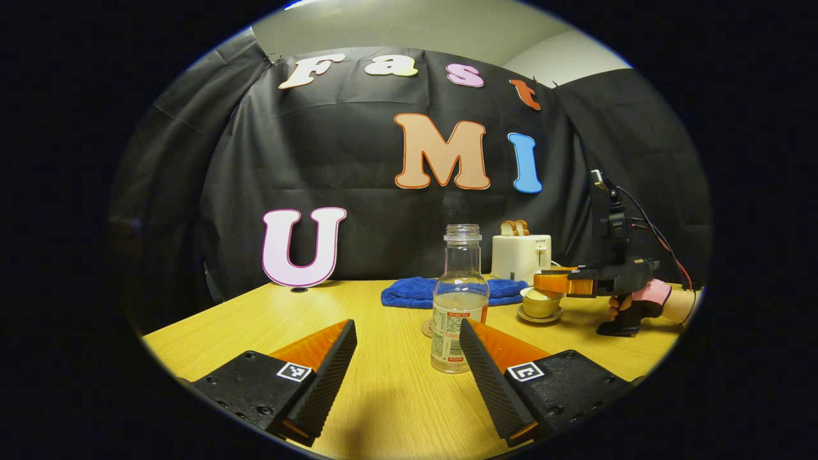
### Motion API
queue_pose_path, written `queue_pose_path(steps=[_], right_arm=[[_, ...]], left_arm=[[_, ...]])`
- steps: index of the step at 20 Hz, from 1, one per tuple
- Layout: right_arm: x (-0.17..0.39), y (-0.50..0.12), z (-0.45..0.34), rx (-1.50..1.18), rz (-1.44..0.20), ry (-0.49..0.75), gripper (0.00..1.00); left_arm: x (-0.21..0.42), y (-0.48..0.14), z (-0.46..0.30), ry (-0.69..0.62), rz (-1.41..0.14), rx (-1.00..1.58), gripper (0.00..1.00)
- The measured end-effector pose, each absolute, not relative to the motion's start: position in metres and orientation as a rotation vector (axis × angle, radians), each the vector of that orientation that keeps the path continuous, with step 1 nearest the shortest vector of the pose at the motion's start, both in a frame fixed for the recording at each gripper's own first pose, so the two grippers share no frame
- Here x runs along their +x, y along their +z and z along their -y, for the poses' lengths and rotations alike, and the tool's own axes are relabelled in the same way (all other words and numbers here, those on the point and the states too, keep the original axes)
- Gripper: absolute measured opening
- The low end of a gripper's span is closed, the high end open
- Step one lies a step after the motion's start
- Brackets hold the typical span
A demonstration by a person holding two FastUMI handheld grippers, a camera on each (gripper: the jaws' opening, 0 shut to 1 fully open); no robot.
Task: Open the teacup lid with one hand, grasp the water bottle and pour water into the teacup with the other hand; after pouring, place the water bottle on the coaster and then close the teacup lid.
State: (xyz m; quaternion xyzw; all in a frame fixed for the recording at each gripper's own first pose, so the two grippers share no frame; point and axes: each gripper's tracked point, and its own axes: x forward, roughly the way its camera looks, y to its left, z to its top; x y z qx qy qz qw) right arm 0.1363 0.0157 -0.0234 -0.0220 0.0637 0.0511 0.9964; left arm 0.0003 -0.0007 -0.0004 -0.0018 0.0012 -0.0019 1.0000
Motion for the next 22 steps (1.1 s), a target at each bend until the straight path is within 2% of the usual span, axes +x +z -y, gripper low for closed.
queue_pose_path(steps=[12,22], right_arm=[[0.113,-0.008,-0.002,-0.005,-0.039,0.05,0.29],[0.043,0.0,0.019,-0.003,-0.004,-0.036,0.28]], left_arm=[[0.008,0.0,0.023,-0.113,-0.006,-0.008,0.95],[0.039,-0.003,0.043,-0.158,-0.02,-0.008,0.95]])
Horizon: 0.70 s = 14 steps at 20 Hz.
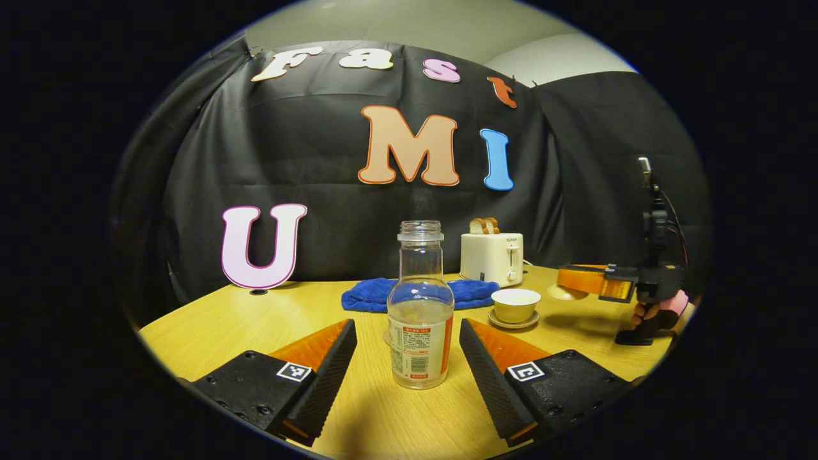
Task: Open the teacup lid with one hand, grasp the water bottle and pour water into the teacup with the other hand; after pouring, place the water bottle on the coaster and then close the teacup lid.
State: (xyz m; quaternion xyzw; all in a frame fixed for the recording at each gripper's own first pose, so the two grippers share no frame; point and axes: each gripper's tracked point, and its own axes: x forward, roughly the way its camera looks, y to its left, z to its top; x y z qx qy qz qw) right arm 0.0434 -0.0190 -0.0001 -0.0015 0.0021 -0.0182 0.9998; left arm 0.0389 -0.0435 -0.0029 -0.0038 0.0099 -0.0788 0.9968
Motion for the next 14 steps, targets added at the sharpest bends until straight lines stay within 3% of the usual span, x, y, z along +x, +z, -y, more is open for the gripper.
queue_pose_path(steps=[14], right_arm=[[0.021,0.0,0.038,-0.004,-0.002,-0.091,0.29]], left_arm=[[0.079,-0.025,0.058,-0.172,-0.166,0.027,0.95]])
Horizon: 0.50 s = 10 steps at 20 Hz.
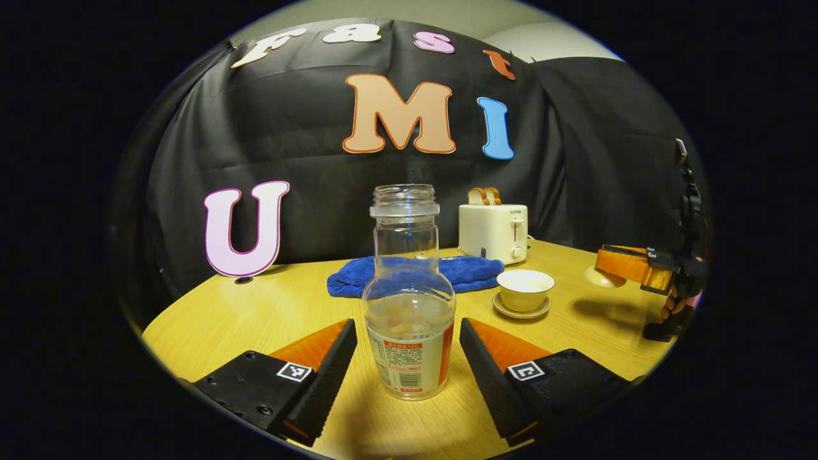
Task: Open the teacup lid with one hand, grasp the water bottle and pour water into the teacup with the other hand; after pouring, place the water bottle on the coaster and then close the teacup lid.
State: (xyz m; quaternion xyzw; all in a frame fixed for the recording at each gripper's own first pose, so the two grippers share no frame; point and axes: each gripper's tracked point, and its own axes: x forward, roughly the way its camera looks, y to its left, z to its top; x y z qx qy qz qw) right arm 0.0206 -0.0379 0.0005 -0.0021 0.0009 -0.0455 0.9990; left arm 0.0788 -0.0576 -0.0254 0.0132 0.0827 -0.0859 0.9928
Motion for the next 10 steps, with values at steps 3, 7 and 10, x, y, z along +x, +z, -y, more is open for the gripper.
queue_pose_path(steps=[3,7,10], right_arm=[[0.018,0.0,0.038,-0.004,-0.004,-0.081,0.29],[0.014,0.001,0.045,-0.002,-0.004,-0.079,0.28],[0.014,0.0,0.049,-0.002,-0.006,-0.089,0.28]], left_arm=[[0.085,-0.033,0.062,-0.182,-0.198,0.033,0.93],[0.091,-0.039,0.063,-0.178,-0.238,0.06,0.75],[0.094,-0.038,0.062,-0.152,-0.238,0.069,0.72]])
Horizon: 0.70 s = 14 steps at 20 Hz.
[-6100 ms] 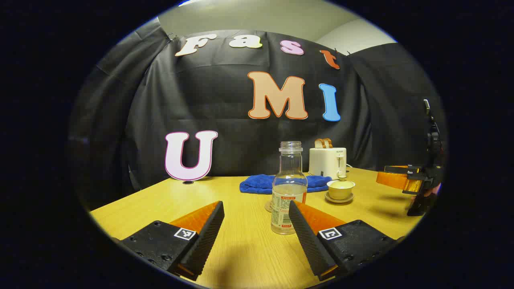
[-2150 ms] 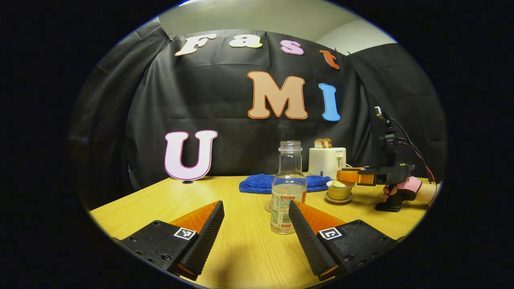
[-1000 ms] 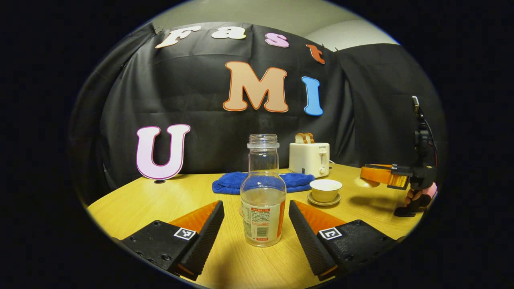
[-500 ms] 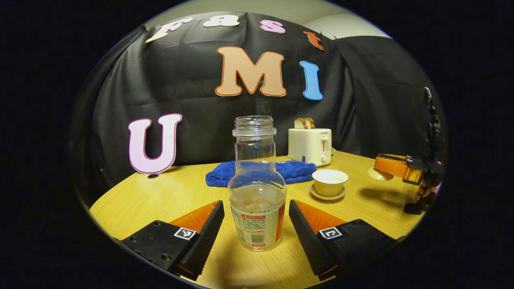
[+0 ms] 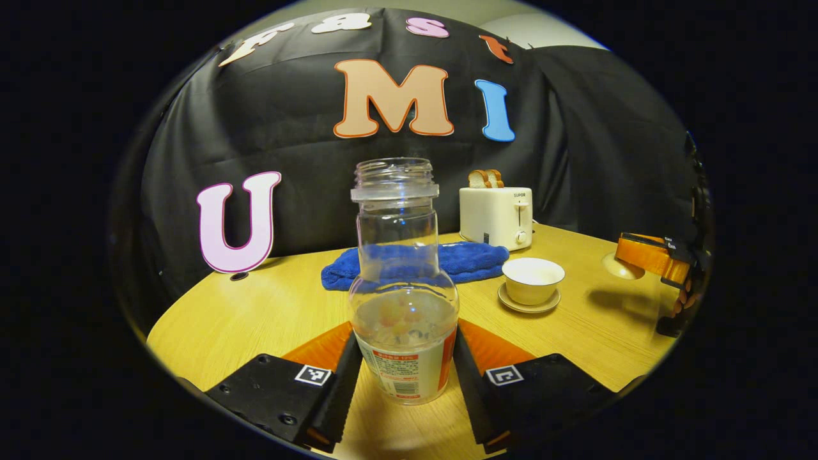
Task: Open the teacup lid with one hand, grasp the water bottle and pour water into the teacup with the other hand; after pouring, place the water bottle on the coaster and then close the teacup lid.
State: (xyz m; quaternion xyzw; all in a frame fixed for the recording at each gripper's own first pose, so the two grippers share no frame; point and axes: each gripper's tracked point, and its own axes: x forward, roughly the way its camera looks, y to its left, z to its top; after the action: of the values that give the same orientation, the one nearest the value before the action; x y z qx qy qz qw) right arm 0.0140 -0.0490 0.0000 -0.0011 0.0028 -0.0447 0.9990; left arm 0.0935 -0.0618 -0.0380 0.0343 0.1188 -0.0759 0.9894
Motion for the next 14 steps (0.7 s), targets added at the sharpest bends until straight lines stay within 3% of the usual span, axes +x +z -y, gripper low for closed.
queue_pose_path(steps=[7,14], right_arm=[[0.013,0.001,0.068,-0.004,-0.002,-0.123,0.28],[0.011,0.001,0.082,-0.005,-0.003,-0.154,0.28]], left_arm=[[0.101,-0.028,0.057,-0.075,-0.276,0.249,0.7],[0.123,0.002,0.043,0.04,-0.285,0.762,0.7]])
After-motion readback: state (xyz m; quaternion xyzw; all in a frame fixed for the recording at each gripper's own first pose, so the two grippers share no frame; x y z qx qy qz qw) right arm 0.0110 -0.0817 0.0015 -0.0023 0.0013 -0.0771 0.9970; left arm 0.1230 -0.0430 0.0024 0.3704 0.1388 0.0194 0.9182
